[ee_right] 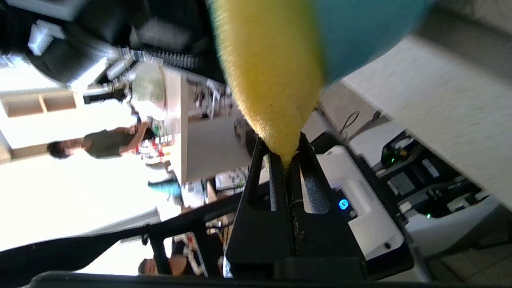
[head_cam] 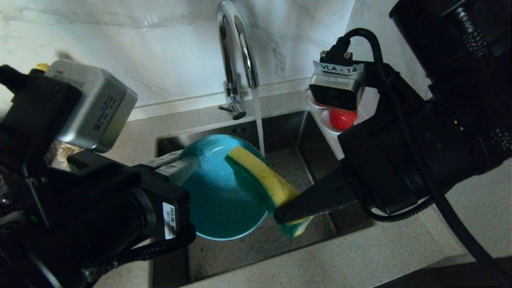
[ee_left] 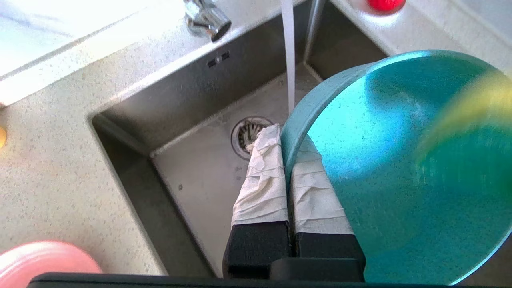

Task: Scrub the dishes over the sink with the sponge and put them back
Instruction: Wipe the bowl

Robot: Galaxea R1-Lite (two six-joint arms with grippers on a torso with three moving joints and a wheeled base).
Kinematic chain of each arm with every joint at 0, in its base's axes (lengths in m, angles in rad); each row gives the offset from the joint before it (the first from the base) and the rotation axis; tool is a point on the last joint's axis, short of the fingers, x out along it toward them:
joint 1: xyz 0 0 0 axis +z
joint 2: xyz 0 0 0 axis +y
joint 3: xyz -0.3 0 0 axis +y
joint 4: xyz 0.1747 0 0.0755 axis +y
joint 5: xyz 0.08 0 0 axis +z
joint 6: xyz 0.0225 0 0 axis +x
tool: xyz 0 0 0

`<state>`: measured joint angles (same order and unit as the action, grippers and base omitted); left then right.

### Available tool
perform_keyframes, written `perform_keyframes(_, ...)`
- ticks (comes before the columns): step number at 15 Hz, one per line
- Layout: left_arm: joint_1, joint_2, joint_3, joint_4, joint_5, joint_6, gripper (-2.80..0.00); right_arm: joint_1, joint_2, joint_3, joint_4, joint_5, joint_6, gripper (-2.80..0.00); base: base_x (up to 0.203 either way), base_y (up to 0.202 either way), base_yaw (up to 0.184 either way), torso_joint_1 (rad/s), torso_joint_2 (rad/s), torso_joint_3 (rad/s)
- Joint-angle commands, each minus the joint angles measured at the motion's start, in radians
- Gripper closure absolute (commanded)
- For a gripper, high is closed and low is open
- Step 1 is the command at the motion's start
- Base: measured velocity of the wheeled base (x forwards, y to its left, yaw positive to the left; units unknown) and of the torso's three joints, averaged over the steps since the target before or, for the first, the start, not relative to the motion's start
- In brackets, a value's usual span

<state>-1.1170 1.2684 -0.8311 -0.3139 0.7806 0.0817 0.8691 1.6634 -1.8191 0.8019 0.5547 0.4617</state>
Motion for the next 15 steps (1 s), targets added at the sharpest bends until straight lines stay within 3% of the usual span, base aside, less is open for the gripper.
perform_keyframes(1, -0.001, 0.012, -0.018, -0.004, 0.003, 0.001, 0.00, 0.044, 0.011, 0.003, 0.002, 0.003, 0.003, 0.00, 0.000, 0.000, 0.000, 0.000, 0.00, 0.000)
perform_keyframes(11, -0.001, 0.022, -0.008, -0.005, -0.001, -0.016, 0.00, 0.086, 0.053, -0.056, 0.000, 0.004, 0.003, 0.00, 0.000, 0.000, 0.000, 0.000, 0.00, 0.000)
perform_keyframes(15, 0.026, 0.031, 0.030, -0.004, -0.004, -0.041, 0.00, 0.079, -0.035, 0.045, 0.017, 0.002, 0.003, 0.00, 0.000, 0.000, 0.000, 0.000, 0.00, 0.000)
